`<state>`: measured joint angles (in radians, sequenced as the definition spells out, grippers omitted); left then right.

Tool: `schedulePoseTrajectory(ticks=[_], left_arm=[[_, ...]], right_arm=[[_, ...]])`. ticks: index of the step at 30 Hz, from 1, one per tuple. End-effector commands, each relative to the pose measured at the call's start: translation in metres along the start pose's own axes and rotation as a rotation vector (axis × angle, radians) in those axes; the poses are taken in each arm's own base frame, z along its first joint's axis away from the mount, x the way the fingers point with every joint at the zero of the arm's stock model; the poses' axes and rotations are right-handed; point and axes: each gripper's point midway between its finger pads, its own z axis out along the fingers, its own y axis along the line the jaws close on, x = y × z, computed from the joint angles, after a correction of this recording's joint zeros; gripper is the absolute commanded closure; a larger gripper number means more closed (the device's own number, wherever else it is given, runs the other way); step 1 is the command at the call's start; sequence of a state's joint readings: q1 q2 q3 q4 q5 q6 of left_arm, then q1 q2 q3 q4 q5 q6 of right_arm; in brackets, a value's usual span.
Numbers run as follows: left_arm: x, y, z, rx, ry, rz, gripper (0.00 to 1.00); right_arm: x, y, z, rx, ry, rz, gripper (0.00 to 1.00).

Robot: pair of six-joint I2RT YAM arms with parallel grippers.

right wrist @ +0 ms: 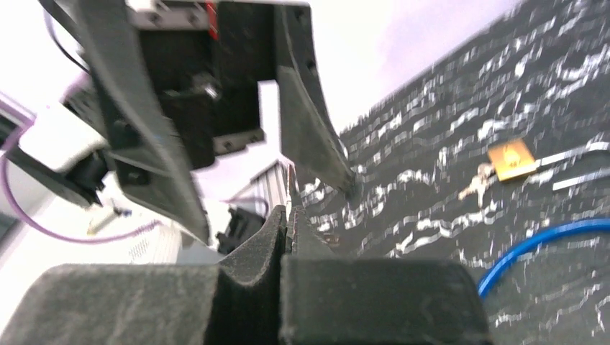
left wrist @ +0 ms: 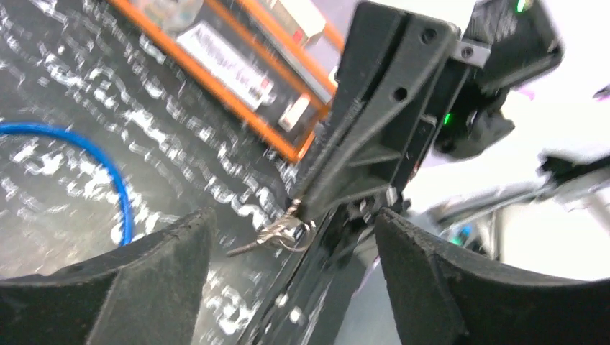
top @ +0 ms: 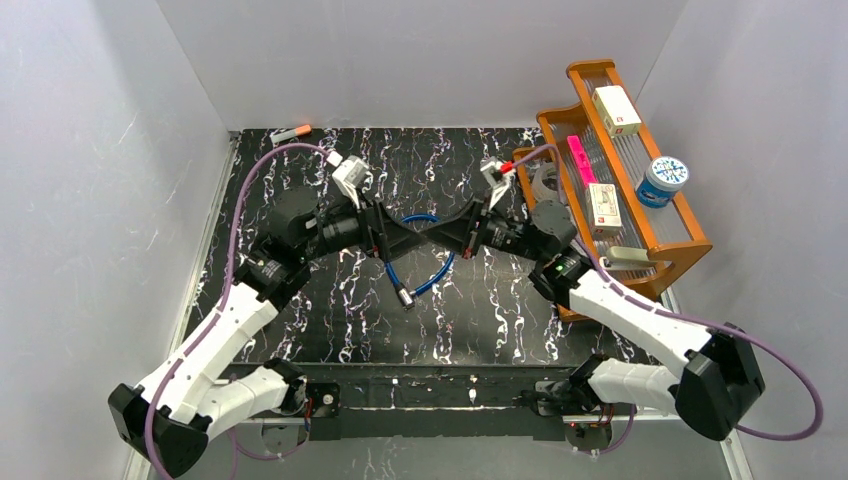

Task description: Unlock with the key

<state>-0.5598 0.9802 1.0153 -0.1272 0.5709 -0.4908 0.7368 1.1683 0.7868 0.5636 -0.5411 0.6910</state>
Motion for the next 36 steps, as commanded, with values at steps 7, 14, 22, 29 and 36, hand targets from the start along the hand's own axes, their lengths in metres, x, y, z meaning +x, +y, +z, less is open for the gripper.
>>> schedulePoseTrajectory(ticks=[7, 14, 22, 29, 36], left_arm=[[-0.080, -0.052, -0.008, 0.240, -0.384, -0.181, 0.29], [-0.089, -0.066, -0.017, 0.314, -0.429, -0.220, 0.39], [-0.078, -0.060, -0.007, 0.317, -0.390, -0.243, 0.56], [-0.076, -0.057, -0.008, 0.303, -0.406, -0.238, 0.59], [-0.077, -0.056, -0.006, 0.304, -0.404, -0.248, 0.76]], right_arm=[[-0.073, 0.043, -0.017, -0.059, -0.313, -0.026, 0.99], [-0.083, 0.052, -0.024, -0.099, -0.384, 0.044, 0.99], [-0.091, 0.060, -0.025, -0.139, -0.411, 0.072, 0.99], [-0.090, 0.059, -0.024, -0.139, -0.408, 0.082, 0.99], [-0.086, 0.060, -0.025, -0.138, -0.390, 0.091, 0.99]])
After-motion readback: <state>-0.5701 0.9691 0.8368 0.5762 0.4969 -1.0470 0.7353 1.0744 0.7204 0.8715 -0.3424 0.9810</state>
